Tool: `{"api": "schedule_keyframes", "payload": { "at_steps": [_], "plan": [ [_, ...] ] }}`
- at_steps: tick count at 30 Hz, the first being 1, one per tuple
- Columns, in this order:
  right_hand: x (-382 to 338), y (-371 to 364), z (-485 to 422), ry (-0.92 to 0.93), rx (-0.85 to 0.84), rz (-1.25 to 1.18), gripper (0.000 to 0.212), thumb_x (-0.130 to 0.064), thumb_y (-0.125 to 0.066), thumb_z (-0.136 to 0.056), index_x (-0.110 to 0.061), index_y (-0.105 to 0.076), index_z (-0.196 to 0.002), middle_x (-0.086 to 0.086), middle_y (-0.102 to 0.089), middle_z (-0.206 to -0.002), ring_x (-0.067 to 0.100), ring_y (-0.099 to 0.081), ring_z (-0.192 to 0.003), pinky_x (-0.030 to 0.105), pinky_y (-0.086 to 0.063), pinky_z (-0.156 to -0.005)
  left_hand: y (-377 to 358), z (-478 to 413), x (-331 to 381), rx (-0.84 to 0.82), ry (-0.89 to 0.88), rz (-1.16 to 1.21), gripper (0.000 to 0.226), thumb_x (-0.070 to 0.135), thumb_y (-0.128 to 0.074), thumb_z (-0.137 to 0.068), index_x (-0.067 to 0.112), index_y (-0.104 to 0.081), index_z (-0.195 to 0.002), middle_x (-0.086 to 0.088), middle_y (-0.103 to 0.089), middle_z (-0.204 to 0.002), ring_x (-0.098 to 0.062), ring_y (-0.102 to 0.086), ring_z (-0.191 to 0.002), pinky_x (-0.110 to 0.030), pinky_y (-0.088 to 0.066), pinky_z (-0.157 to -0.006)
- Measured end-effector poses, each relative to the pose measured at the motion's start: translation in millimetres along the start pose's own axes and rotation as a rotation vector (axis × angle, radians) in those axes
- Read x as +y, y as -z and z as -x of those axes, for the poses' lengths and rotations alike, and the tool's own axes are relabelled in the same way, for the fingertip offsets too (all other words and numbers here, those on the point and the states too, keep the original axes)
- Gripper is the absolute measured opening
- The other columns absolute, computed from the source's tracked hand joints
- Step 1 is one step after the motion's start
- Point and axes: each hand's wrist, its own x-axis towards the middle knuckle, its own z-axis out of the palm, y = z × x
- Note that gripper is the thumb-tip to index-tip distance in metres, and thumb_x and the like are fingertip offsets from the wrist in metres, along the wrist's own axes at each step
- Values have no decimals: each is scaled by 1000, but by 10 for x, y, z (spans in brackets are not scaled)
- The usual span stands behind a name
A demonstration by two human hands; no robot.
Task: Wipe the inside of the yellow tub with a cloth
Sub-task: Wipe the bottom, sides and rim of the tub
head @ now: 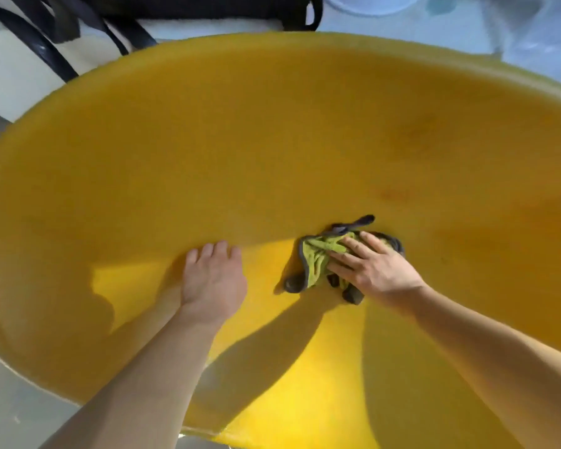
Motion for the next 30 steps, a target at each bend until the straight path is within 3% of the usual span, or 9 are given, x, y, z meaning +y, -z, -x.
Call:
{"api": "schedule_keyframes", "payload": {
  "at_steps": [3, 6, 10, 13, 18, 23, 25, 28, 30],
  "plan": [
    [685, 83, 342, -140, 55, 167, 56, -22, -32, -93, -21, -50, -147, 3, -46, -153, 34, -40, -141, 54, -20, -118, 156, -154, 438, 43, -96, 37, 28, 29, -54, -83, 24, -61, -110, -3, -62, -108, -27, -57, -103, -39, -40, -85],
    [626, -80, 460, -116, 43, 151, 57, -25, -31, -97, -21, -38, -153, 5, -35, -159, 34, -30, -147, 52, -8, -121, 226, -278, 783, 75, -136, 96, 32, 29, -53, -84, 26, -59, -115, -1, -61, -112, -26, -56, -106, -40, -40, -87],
    [699, -120, 430, 7, 117, 157, 51, -20, -39, -93, -18, -56, -141, 7, -59, -139, 33, -57, -123, 45, -28, -113, 164, -342, 1064, -2, -93, 222, 36, 31, -48, -90, 27, -52, -125, -1, -55, -125, -25, -50, -119, -40, -38, -94],
    [794, -87, 448, -221, 202, 147, 54, -21, -39, -95, -11, -46, -148, 14, -52, -145, 38, -43, -131, 47, -23, -112, 113, -365, 1136, -56, -34, 275, 39, 30, -48, -91, 28, -49, -130, -1, -52, -129, -25, -47, -123, -40, -38, -97],
    [781, -92, 483, 3, 149, 163, 49, -20, -49, -99, -17, -46, -148, 9, -52, -147, 36, -50, -130, 54, -30, -115, 127, -375, 1166, -90, -31, 264, 40, 30, -48, -92, 27, -47, -132, -1, -51, -131, -24, -46, -124, -39, -37, -99],
    [1104, 339, 398, -450, 482, 172, 52, -33, -14, -110, -18, -46, -148, 11, -51, -148, 42, -49, -128, 57, -26, -114, 337, -455, 1252, -57, -17, 318, 44, 26, -48, -90, 25, -46, -135, -3, -53, -132, -26, -46, -124, -39, -37, -99],
    [1012, 195, 385, -356, 425, 216, 49, -32, -18, -111, -17, -47, -147, 12, -46, -152, 40, -43, -137, 55, -20, -118, 407, -495, 1295, -38, -16, 348, 44, 24, -48, -90, 23, -47, -134, -4, -53, -131, -27, -47, -123, -40, -38, -99],
    [965, -11, 444, 15, 167, 283, 37, -16, -42, -103, -15, -59, -136, 12, -58, -138, 37, -49, -129, 54, -26, -118, 500, -505, 1370, -55, -1, 393, 43, 24, -48, -89, 23, -47, -132, -5, -52, -130, -28, -46, -123, -40, -38, -100],
    [1076, 204, 446, 26, 272, 267, 33, -17, -49, -100, -18, -65, -128, 8, -64, -126, 33, -57, -115, 54, -31, -114, 515, -485, 1417, -55, -20, 401, 42, 24, -48, -90, 24, -46, -132, -5, -52, -130, -27, -46, -123, -40, -38, -100]
  ]
}}
